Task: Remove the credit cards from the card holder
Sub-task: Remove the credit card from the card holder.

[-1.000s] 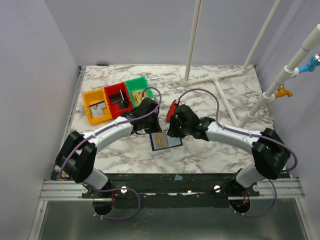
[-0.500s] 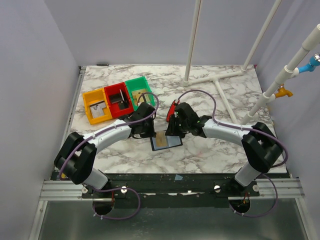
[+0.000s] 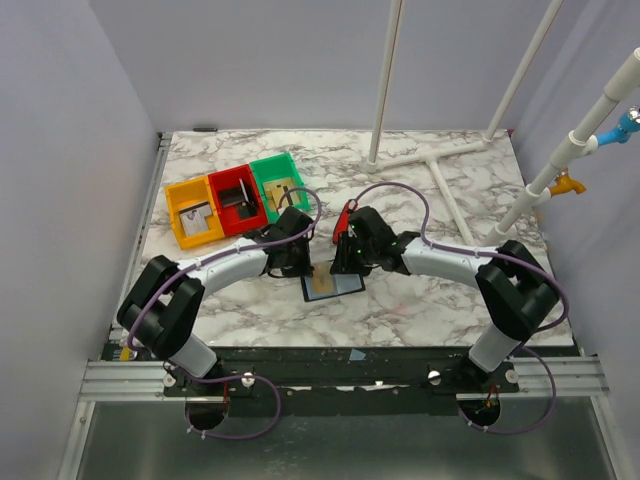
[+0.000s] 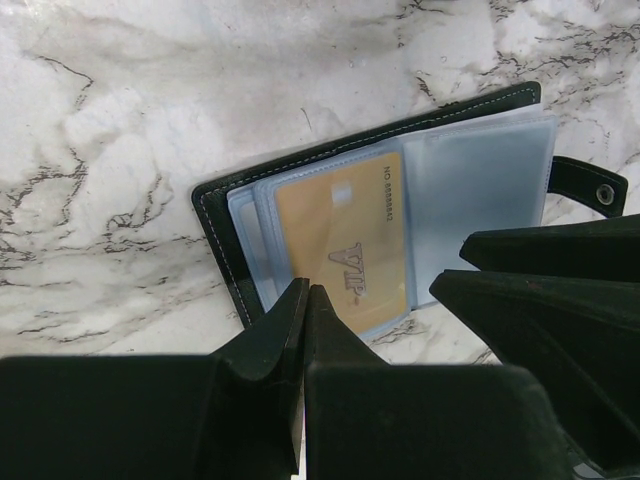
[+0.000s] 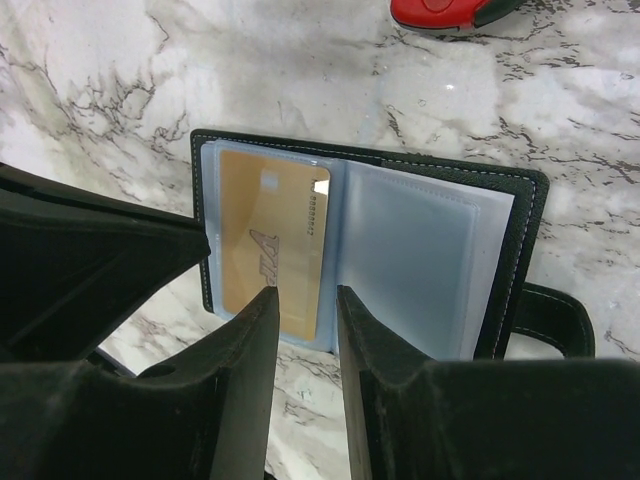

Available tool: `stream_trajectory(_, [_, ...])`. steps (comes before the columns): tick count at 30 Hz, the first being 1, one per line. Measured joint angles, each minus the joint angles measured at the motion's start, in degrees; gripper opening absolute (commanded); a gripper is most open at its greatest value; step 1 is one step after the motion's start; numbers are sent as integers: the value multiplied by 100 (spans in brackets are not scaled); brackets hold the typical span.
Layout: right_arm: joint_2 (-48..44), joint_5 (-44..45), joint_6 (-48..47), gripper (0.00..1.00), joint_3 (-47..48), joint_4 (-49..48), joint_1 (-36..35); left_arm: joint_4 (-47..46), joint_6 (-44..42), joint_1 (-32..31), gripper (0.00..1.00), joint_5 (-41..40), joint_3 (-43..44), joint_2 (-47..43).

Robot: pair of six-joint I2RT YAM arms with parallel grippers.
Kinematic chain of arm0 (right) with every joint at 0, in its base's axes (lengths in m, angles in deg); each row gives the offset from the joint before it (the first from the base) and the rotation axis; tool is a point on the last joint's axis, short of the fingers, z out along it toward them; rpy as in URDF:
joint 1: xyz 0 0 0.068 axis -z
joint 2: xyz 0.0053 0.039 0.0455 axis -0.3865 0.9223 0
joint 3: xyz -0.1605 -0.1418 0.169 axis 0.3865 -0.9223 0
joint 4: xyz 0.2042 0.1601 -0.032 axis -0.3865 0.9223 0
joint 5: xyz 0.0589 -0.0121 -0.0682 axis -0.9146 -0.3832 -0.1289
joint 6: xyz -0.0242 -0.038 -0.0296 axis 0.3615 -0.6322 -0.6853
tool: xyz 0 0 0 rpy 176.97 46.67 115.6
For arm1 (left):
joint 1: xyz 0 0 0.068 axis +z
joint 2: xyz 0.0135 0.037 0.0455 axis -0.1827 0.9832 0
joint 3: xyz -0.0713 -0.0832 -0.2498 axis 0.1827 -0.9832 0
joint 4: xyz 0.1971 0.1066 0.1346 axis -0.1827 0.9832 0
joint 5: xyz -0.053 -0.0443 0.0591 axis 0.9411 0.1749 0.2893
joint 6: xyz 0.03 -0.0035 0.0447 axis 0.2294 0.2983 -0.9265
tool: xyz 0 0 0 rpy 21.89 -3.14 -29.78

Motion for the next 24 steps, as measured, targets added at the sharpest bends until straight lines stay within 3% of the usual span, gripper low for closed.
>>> stream_trajectory(24, [111, -291, 28, 33, -227, -302, 210, -212, 11, -83, 0, 162, 48, 372])
